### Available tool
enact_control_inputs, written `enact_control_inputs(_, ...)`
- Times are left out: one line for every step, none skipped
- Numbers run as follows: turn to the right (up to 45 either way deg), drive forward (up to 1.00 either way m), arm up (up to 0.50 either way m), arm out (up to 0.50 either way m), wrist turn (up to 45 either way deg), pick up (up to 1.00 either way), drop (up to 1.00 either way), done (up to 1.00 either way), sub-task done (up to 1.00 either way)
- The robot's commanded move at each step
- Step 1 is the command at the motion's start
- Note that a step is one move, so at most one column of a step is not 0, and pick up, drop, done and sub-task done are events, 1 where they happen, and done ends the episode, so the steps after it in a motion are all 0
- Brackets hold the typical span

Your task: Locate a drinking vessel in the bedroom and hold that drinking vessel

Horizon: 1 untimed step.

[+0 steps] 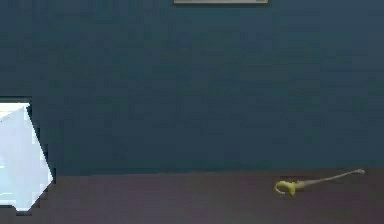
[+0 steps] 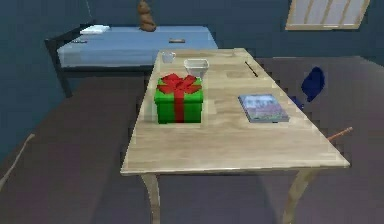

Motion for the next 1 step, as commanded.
enact_control_inputs(0.0, 0.50, 0.00, 0.00, 0.0, 0.00, 0.00, 0.00, 0.00)
